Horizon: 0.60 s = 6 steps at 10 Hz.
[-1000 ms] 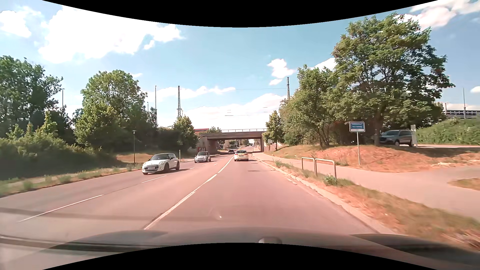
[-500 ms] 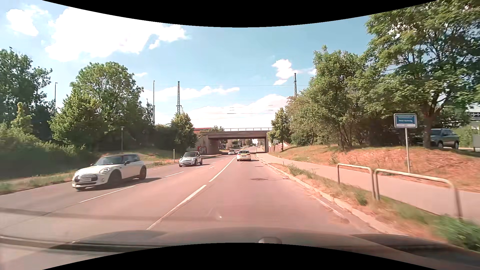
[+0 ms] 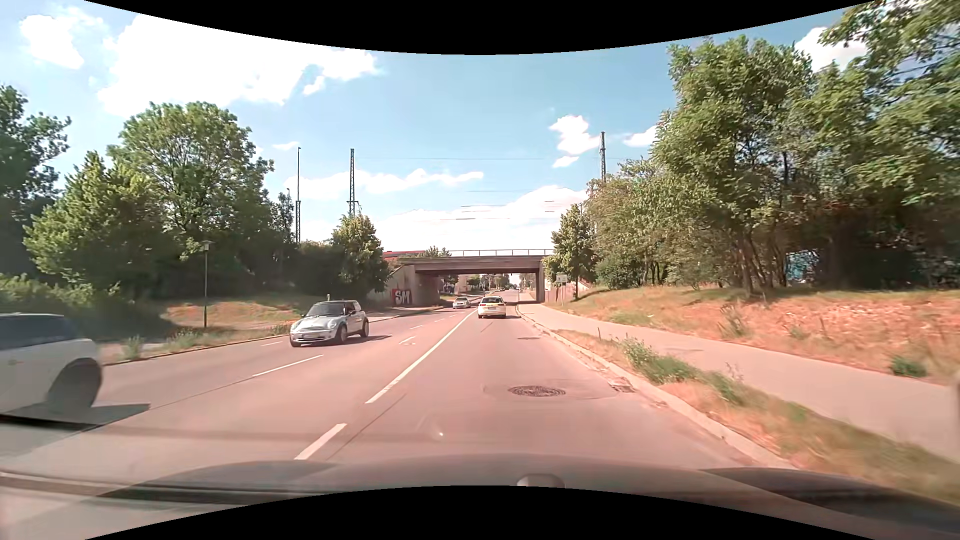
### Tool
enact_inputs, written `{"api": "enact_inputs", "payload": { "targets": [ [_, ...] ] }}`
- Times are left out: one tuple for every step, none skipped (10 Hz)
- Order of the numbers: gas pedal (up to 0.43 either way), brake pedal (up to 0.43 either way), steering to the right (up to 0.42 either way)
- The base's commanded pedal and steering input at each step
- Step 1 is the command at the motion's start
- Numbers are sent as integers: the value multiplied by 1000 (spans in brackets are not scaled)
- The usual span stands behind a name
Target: Follow the waypoints while adhering to traffic rules and regulations
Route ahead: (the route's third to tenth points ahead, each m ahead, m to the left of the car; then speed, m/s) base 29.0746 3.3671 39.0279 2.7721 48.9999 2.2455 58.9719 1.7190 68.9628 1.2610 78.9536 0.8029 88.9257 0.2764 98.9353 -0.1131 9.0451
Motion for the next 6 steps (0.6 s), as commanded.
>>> {"api": "enact_inputs", "payload": {
  "targets": [
    [157,0,-8],
    [157,0,-7],
    [169,0,-7],
    [169,0,-7],
    [169,0,-7],
    [169,0,-7]
  ]
}}
